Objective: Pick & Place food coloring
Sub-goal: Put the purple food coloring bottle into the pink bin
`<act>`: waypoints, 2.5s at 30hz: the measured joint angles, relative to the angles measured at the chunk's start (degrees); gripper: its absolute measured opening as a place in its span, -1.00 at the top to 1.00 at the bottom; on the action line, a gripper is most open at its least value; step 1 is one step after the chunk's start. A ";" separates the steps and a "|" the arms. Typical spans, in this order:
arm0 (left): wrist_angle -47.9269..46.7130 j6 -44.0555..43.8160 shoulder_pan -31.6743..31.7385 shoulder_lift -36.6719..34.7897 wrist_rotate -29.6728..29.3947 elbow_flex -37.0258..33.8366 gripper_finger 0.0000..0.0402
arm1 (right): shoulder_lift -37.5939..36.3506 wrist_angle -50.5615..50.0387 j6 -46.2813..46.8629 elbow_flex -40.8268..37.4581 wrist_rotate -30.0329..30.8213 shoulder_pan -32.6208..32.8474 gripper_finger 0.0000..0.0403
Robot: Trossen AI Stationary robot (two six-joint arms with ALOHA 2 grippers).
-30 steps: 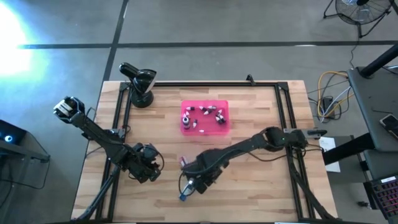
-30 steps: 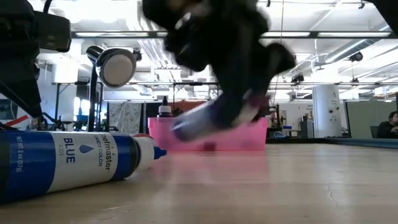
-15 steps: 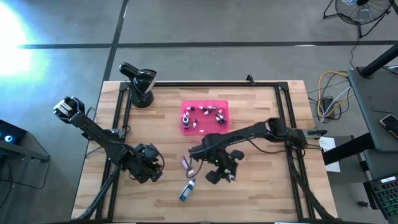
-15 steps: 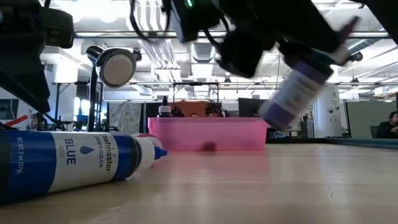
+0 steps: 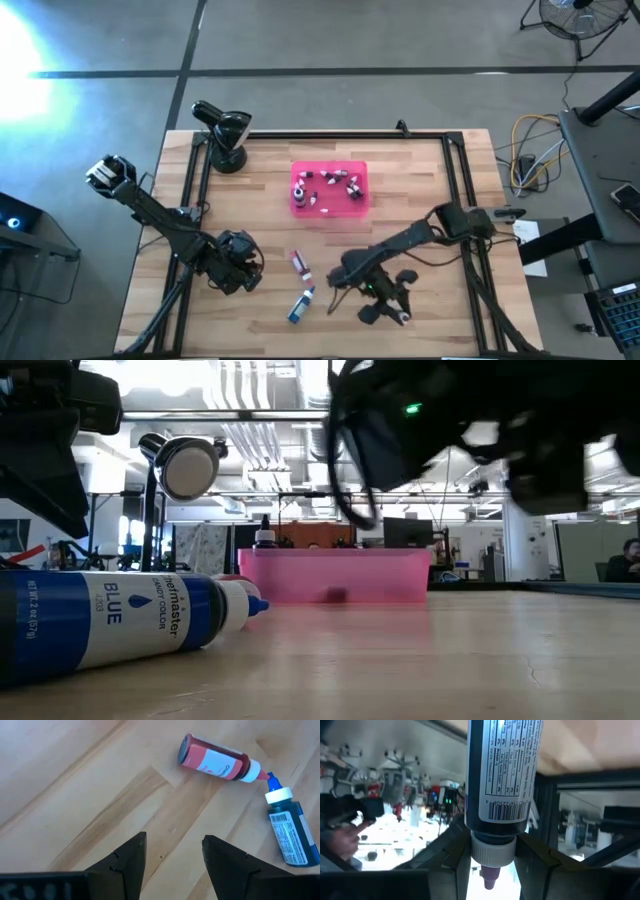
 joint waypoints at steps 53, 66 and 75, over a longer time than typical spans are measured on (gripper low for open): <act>-0.04 0.76 0.00 -0.02 -1.15 0.00 0.15 | -10.60 21.52 20.05 -7.52 14.81 4.89 -0.23; 0.39 0.76 0.00 -0.02 -1.15 -0.01 0.15 | -22.14 23.02 42.59 -7.98 43.62 12.05 -0.28; 0.50 2.28 0.00 -0.02 -0.20 0.00 0.15 | -22.18 28.14 41.93 -6.89 50.80 19.94 -0.28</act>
